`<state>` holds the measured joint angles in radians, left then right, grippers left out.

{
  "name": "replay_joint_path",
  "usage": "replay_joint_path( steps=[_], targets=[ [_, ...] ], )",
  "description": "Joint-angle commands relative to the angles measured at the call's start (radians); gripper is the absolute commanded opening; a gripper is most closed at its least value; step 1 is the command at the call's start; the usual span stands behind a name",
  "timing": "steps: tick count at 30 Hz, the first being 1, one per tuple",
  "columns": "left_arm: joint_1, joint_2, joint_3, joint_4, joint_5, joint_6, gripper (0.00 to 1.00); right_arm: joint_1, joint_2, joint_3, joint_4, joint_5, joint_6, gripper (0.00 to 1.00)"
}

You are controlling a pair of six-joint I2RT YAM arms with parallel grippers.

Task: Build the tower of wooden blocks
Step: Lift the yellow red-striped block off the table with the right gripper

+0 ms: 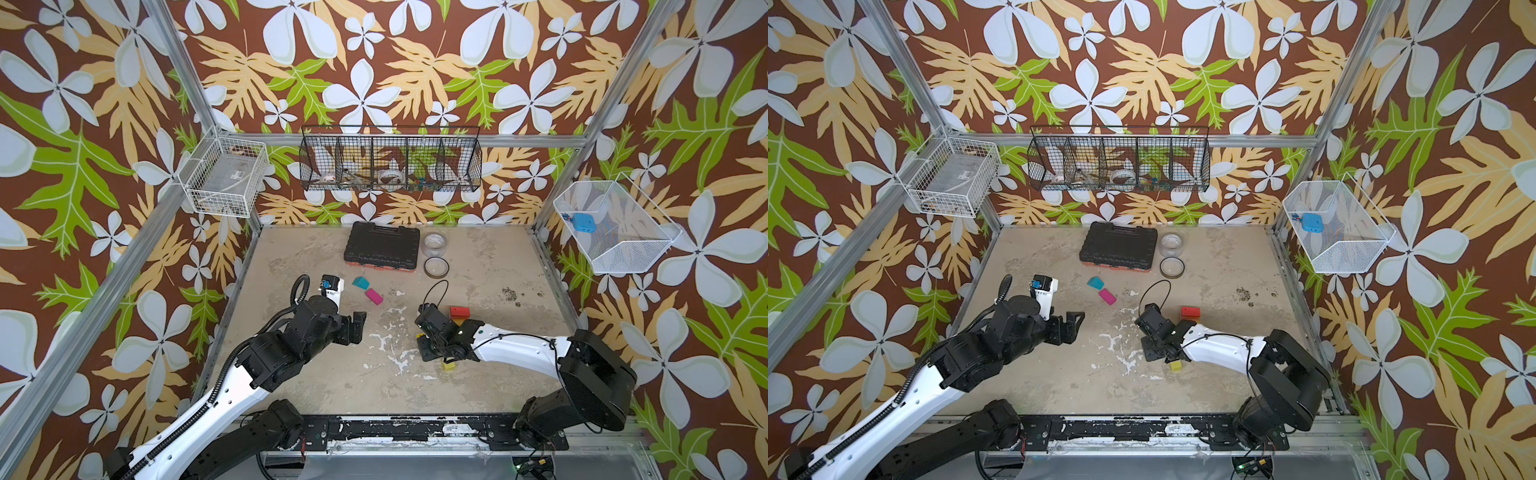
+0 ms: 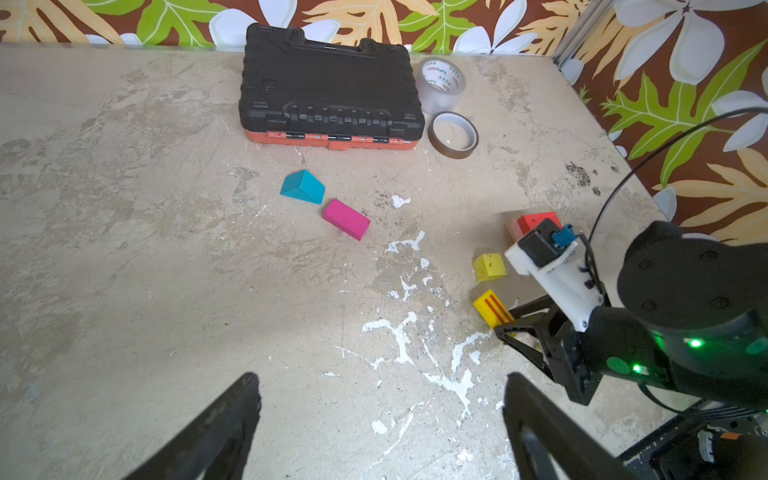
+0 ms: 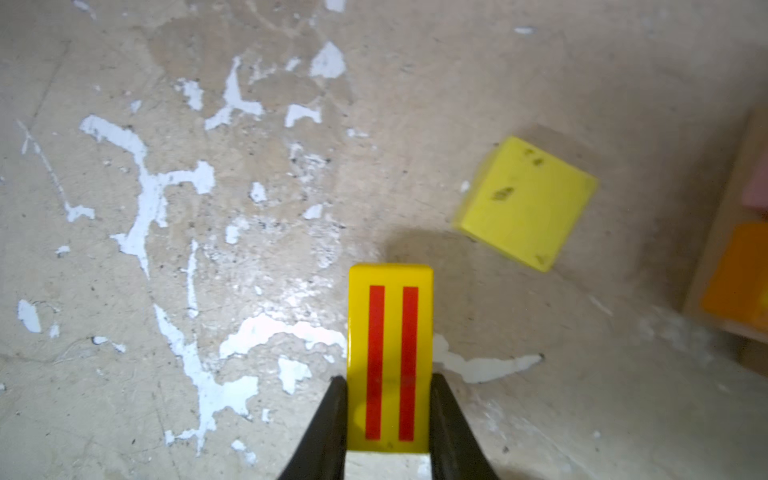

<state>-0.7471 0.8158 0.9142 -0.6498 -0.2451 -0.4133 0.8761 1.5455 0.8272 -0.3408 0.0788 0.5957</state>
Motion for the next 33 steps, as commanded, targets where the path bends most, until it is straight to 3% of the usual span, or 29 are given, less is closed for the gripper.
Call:
replay_joint_path(
  steps=[1, 9, 15, 28, 33],
  targets=[
    [0.002, 0.006, 0.000, 0.018, 0.010, 0.009, 0.93, 0.032, 0.026, 0.022, -0.005, 0.017, -0.030, 0.34],
    [0.002, 0.025, 0.000, 0.022, 0.023, 0.015, 0.93, 0.049, 0.028, -0.009, -0.034, 0.059, -0.043, 0.59],
    [0.002, 0.019, -0.003, 0.021, 0.018, 0.013, 0.93, 0.044, 0.011, -0.056, -0.068, 0.127, -0.021, 0.59],
    [0.002, 0.023, -0.003, 0.020, 0.017, 0.011, 0.93, -0.084, 0.003, -0.083, -0.017, 0.069, -0.004, 0.57],
    [0.002, 0.023, -0.003, 0.020, 0.019, 0.012, 0.93, -0.068, -0.014, -0.080, 0.031, 0.001, -0.014, 0.67]
  ],
)
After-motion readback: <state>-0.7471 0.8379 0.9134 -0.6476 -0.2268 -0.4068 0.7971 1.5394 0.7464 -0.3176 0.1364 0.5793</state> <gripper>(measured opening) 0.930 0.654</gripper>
